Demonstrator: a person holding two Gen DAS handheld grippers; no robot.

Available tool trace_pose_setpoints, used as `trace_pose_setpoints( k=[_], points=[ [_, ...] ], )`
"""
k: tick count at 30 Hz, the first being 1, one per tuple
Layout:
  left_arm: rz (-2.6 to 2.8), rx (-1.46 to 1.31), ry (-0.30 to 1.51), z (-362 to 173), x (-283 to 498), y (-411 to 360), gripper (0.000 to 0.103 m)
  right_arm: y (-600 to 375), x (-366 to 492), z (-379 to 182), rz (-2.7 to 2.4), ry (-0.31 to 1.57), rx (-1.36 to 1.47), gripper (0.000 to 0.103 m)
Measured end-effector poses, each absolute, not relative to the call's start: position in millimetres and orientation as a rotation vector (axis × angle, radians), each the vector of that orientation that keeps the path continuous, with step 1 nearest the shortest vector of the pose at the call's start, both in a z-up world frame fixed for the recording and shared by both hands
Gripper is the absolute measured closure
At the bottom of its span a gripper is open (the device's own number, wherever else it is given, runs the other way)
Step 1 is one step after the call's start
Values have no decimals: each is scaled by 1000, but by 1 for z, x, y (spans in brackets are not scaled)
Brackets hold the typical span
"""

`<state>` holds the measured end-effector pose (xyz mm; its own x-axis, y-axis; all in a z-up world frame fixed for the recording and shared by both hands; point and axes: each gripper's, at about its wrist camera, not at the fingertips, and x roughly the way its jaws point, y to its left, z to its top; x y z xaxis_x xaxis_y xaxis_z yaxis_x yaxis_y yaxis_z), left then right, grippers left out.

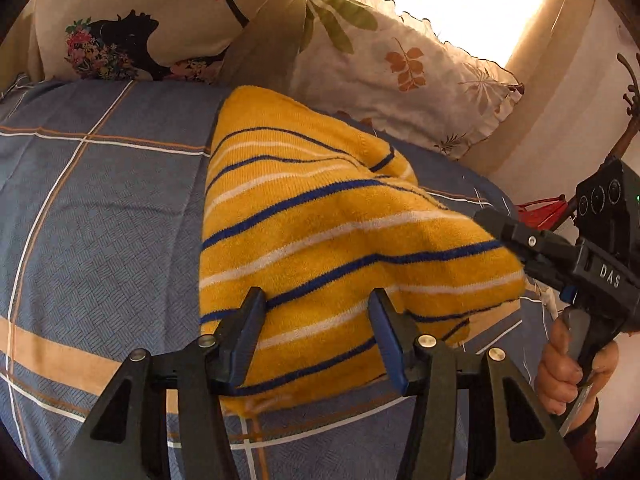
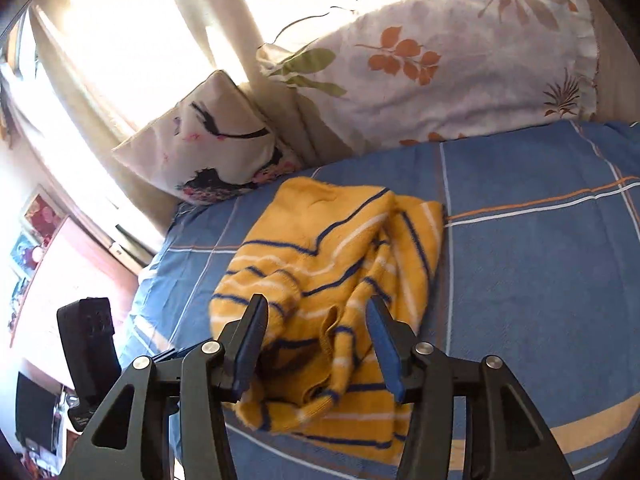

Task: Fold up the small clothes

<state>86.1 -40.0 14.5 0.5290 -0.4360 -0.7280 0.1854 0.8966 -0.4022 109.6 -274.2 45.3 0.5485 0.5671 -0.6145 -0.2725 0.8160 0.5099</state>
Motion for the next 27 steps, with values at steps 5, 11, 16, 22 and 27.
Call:
trace_pose_setpoints(
  k=[5,11,16,22,27],
  points=[
    [-402,-404,940,28,81,-17,52,-255,94,16,621,931,381,89],
    [-374,-358,911,35,80,-10,52,-279,82,0,484,980,314,94],
    [-367,-311,984,3,92,-31,51,-271,82,4,427,989,224,91],
    [-367,-257,972,-3,84,-38,47,-262,76,48,365,808,162,65],
    [-358,-255,960,-3,81,-40,47,-258,136,37,281,864,210,61]
  ],
)
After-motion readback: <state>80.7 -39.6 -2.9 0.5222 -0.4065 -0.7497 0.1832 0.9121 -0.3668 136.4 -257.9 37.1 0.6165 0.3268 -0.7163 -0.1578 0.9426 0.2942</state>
